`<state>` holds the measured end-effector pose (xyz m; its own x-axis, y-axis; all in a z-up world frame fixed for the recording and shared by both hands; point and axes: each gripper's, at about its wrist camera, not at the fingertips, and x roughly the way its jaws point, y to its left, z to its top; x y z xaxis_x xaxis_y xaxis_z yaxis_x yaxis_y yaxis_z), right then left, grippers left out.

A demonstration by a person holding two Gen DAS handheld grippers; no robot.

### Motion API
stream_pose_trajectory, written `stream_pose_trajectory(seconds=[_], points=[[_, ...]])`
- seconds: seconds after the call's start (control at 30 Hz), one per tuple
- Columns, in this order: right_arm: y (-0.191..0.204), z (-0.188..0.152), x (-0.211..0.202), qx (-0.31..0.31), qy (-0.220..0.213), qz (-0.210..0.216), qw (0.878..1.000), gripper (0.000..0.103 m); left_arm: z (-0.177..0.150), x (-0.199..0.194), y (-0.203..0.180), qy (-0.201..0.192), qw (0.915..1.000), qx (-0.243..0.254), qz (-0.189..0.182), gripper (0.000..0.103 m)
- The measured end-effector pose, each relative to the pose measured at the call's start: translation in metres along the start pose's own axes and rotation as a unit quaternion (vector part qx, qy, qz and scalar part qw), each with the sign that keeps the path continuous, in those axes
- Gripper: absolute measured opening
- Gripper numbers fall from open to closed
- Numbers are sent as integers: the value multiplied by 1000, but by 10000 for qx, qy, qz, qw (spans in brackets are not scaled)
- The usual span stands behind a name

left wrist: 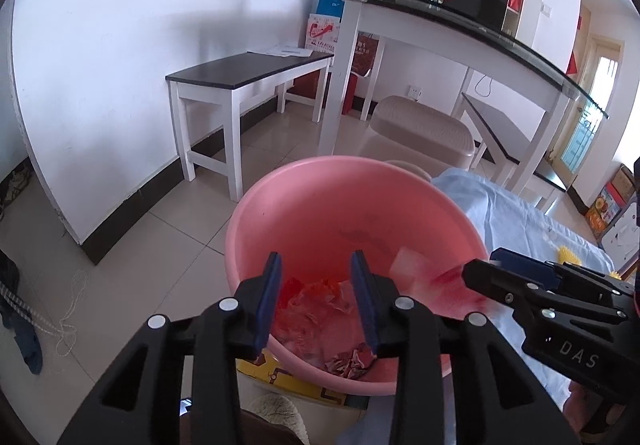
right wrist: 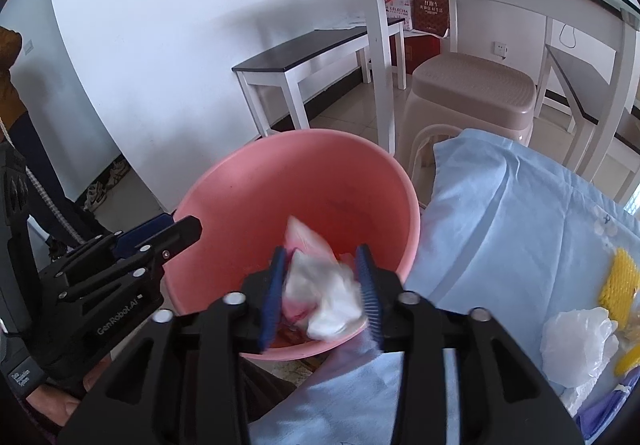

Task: Collect trash
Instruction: 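Carry both items over the pink bucket and open both grippers, then move both open grippers back over the remaining trash on the table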

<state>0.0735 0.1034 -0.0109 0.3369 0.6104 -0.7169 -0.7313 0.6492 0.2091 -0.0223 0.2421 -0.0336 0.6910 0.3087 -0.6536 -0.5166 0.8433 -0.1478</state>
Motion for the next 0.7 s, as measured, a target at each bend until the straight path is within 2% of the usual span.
stream_pose_trajectory(seconds=[0.17, 0.27, 0.7], points=[[1, 1, -11, -28, -132, 30, 9999, 44, 1, -13, -2, -114, 9999, 23, -32, 36], [2, -1, -23, -98, -250, 2, 9996, 44, 1, -20, -6, -167, 9998, 60, -77, 40], [-15, -37, -83, -117, -542, -395, 9977, 44, -6, -52, -50, -307, 9966, 363, -669, 44]])
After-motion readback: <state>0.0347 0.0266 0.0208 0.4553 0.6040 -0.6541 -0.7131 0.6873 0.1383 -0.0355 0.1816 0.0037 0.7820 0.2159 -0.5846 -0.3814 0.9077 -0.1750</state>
